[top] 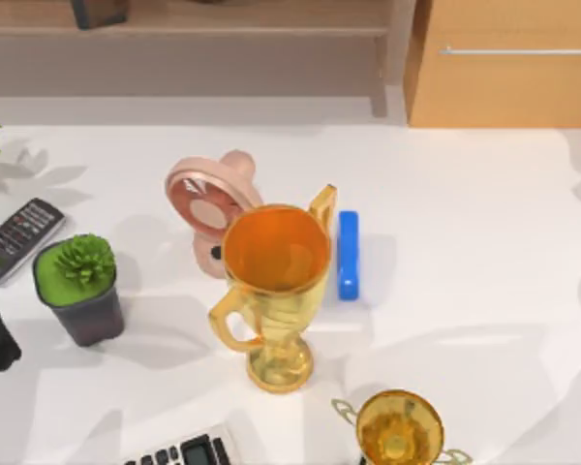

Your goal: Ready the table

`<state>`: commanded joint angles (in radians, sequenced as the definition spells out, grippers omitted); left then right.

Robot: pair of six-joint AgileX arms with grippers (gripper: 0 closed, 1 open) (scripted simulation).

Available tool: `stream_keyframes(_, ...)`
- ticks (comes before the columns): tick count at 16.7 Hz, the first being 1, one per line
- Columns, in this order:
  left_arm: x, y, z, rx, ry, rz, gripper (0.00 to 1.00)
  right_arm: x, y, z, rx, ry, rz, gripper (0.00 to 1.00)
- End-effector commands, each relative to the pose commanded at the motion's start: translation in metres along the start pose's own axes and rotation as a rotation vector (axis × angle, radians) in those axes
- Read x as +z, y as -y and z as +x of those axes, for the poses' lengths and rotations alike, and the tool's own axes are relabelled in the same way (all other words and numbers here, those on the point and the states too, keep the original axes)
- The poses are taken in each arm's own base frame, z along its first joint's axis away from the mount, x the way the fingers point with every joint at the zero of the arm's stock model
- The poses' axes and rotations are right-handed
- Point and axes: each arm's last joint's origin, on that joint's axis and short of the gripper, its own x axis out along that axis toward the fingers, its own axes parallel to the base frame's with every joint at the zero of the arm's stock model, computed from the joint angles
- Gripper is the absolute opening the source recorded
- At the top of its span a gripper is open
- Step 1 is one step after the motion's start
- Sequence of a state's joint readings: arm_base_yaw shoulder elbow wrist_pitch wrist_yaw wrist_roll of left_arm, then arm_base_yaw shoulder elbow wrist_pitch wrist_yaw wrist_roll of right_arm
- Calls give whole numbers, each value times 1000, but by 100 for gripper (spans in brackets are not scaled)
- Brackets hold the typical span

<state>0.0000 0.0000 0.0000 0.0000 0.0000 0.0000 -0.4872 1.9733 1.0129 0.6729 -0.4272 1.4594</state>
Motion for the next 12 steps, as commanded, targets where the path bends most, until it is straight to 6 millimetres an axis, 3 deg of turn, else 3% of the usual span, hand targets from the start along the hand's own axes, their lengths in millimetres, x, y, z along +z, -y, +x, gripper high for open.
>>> stream_keyframes(6, 0, 0, 0, 0, 0, 0, 100, -1, 0, -25, 16, -7, -5, 100)
stream_keyframes(9, 0, 0, 0, 0, 0, 0, 100, 0, 6, -43, 14, -2, -6, 100)
stream_keyframes(12, 0, 0, 0, 0, 0, 0, 100, 1, 13, -48, 0, 0, 0, 100)
